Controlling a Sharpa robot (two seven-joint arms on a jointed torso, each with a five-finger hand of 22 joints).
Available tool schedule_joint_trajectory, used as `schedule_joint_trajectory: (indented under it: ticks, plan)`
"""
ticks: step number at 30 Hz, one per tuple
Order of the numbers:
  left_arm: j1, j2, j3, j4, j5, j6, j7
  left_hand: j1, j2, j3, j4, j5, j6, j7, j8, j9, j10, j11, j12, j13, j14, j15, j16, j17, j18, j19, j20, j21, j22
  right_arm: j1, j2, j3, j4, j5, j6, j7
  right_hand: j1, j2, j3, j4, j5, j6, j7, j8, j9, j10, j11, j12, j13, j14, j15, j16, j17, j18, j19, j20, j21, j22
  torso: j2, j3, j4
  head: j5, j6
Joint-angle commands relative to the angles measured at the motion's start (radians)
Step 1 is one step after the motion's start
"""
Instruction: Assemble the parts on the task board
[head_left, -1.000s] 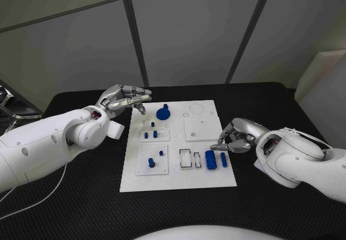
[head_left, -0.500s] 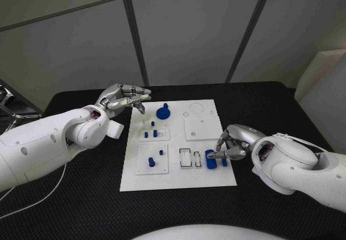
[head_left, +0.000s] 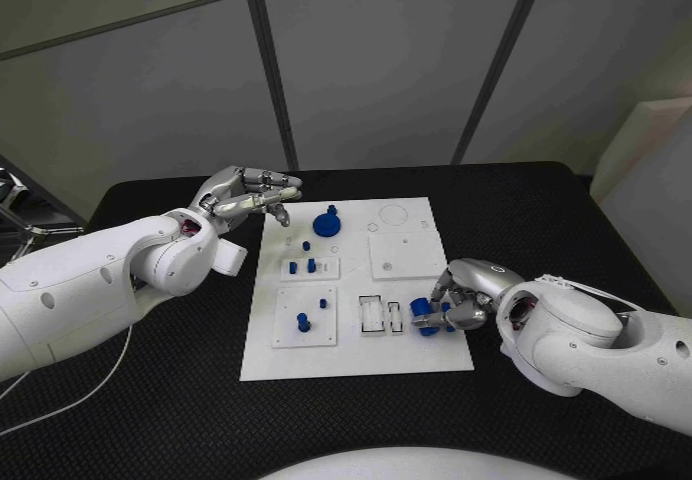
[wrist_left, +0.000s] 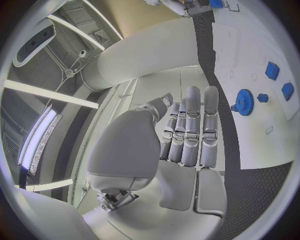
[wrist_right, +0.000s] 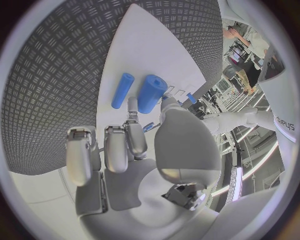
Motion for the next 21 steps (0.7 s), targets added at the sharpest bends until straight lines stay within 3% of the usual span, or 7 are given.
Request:
schedule_joint_trajectory:
  ticks: [1, 8, 12, 14, 15, 21]
  plan:
    - [0.001, -0.002, 0.001, 0.002, 0.004, 0.004, 0.007, -0.007, 0.002, -0.007, 0.001, -0.005, 0.0, 0.002, -0.006, 0.002, -0.004, 0.0, 0.0, 0.002, -0.003, 0.001, -0.006, -0.001, 0.041, -0.002, 0.006, -0.004, -0.002, -0.003, 0.013, 0.0, -0.008, -0.026, 0.021, -0.005, -0.008, 0.002, -0.006, -0.002, 0.005, 0.0, -0.006, 0.005, 0.003, -0.001, -0.005, 0.005, 0.001, 0.058, -0.008, 0.005, 0.02, -0.007, 0.106, -0.002, 0.003, 0.264, -0.001, -0.0001, -0.0001, 0.0, -0.001]
    - [0.001, -0.001, 0.001, 0.003, 0.004, 0.005, 0.007, -0.007, 0.002, -0.007, 0.001, -0.005, 0.0, 0.002, -0.006, 0.002, -0.004, 0.0, 0.0, 0.002, -0.003, 0.001, -0.006, -0.001, 0.041, -0.002, 0.006, -0.005, -0.002, -0.012, 0.043, 0.0, -0.029, -0.042, 0.008, -0.011, 0.021, 0.021, 0.01, -0.003, 0.007, 0.001, -0.009, 0.006, 0.034, -0.001, -0.008, 0.004, 0.003, 0.058, -0.011, 0.005, 0.022, -0.007, 0.106, -0.005, 0.003, 0.264, 0.0, -0.0003, 0.0018, 0.001, -0.003]
    - [0.001, -0.002, 0.001, 0.003, 0.004, 0.005, 0.007, -0.007, 0.003, -0.007, 0.001, -0.006, 0.0, 0.002, -0.007, 0.002, -0.003, 0.0, 0.0, 0.002, -0.003, 0.001, -0.006, -0.002, 0.041, -0.001, 0.006, -0.006, -0.003, -0.014, 0.049, 0.0, -0.036, -0.048, -0.004, -0.017, 0.061, 0.048, 0.032, -0.008, 0.008, 0.0, -0.011, 0.007, 0.059, 0.0, -0.009, 0.003, 0.005, 0.058, -0.012, 0.005, 0.024, -0.007, 0.106, -0.006, 0.003, 0.264, -0.001, -0.0002, 0.001, 0.004, -0.002]
    - [0.001, -0.003, 0.001, 0.003, 0.004, 0.005, 0.007, -0.007, 0.003, -0.007, 0.001, -0.006, 0.0, 0.002, -0.007, 0.002, -0.003, 0.0, 0.0, 0.002, -0.003, 0.001, -0.006, -0.002, 0.041, -0.001, 0.006, -0.006, -0.003, -0.015, 0.049, 0.0, -0.037, -0.05, -0.008, -0.019, 0.087, 0.061, 0.043, -0.014, 0.049, -0.002, -0.011, 0.006, 0.07, 0.0, -0.01, 0.003, 0.006, 0.058, -0.013, 0.006, 0.026, -0.007, 0.106, -0.007, 0.003, 0.264, -0.001, -0.0005, 0.0009, 0.005, -0.002]
    - [0.001, -0.004, 0.001, 0.003, 0.004, 0.005, 0.007, -0.007, 0.003, -0.007, 0.001, -0.006, 0.0, 0.002, -0.007, 0.002, -0.003, 0.0, 0.0, 0.002, -0.003, 0.001, -0.006, -0.002, 0.041, -0.001, 0.006, -0.006, -0.003, -0.015, 0.05, 0.0, -0.037, -0.05, -0.01, -0.02, 0.097, 0.064, 0.046, -0.015, 0.106, -0.004, -0.011, 0.005, 0.078, 0.0, -0.01, 0.002, 0.006, 0.058, -0.013, 0.006, 0.026, -0.007, 0.106, -0.009, 0.003, 0.264, -0.001, -0.0007, 0.0007, 0.006, -0.002]
    - [0.0, -0.007, 0.001, 0.005, 0.004, 0.005, 0.006, -0.007, 0.003, -0.007, 0.001, -0.006, 0.0, 0.002, -0.007, 0.002, -0.003, 0.0, 0.0, 0.002, -0.003, 0.001, -0.006, -0.002, 0.041, -0.001, 0.006, -0.006, -0.003, -0.016, 0.042, 0.0, -0.017, -0.04, -0.07, -0.013, 0.122, 0.081, 0.051, -0.022, 0.163, 0.002, -0.015, 0.007, 0.104, 0.003, -0.013, 0.005, 0.011, 0.06, -0.015, 0.009, 0.034, -0.007, 0.106, -0.009, 0.003, 0.264, 0.0, 0.0007, -0.0017, 0.011, -0.001]
